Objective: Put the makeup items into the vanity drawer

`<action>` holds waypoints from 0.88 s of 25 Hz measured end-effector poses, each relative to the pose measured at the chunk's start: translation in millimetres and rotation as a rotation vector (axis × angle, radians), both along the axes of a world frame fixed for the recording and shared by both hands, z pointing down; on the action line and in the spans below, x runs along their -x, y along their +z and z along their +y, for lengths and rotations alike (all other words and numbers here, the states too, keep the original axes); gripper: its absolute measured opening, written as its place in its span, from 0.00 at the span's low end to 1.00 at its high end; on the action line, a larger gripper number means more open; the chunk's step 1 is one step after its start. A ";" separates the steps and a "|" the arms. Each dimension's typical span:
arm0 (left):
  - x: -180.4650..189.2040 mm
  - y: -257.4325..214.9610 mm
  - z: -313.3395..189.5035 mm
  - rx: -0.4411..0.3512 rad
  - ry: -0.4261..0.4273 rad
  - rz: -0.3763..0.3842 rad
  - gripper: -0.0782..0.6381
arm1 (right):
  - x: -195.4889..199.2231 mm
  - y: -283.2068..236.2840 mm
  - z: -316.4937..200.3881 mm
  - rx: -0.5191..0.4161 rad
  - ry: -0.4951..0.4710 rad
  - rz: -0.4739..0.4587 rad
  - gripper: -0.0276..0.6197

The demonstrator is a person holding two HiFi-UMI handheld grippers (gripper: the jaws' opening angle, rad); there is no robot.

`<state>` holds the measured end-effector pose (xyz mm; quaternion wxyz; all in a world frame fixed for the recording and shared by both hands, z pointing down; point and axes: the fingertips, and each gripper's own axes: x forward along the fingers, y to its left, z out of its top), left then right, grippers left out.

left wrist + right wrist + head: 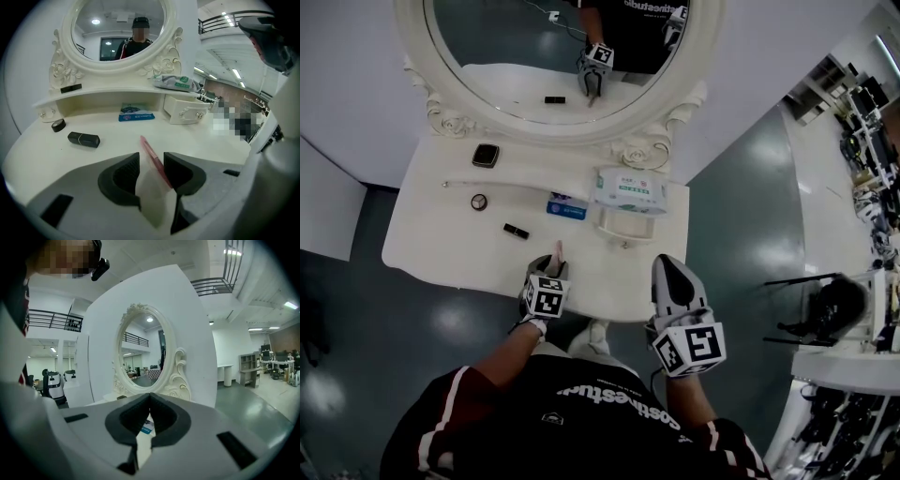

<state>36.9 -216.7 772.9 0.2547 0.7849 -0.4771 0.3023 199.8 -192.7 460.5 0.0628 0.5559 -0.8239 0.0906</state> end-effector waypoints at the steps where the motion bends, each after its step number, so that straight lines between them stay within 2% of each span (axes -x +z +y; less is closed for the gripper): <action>1: 2.0 0.7 -0.3 0.005 -0.001 -0.005 0.32 | 0.9 0.2 -0.5 0.001 -0.001 -0.004 0.04; 8: 6.1 3.7 0.0 0.027 0.027 -0.040 0.30 | 8.9 -1.2 -5.0 -0.001 -0.006 -0.015 0.04; 9: 6.0 3.6 0.2 0.027 0.036 -0.043 0.28 | 9.8 -1.5 -5.0 -0.002 -0.005 -0.017 0.04; 11: 6.0 4.1 0.4 0.028 0.049 -0.049 0.18 | 10.4 -2.1 -4.6 -0.004 -0.001 -0.023 0.04; 16: 6.5 2.9 0.8 0.035 0.081 -0.010 0.18 | 8.7 -2.8 -2.9 -0.005 0.019 -0.032 0.04; 22: 7.7 -13.0 -5.0 -0.010 0.124 0.007 0.17 | 9.8 -7.7 -3.4 -0.015 0.036 -0.035 0.04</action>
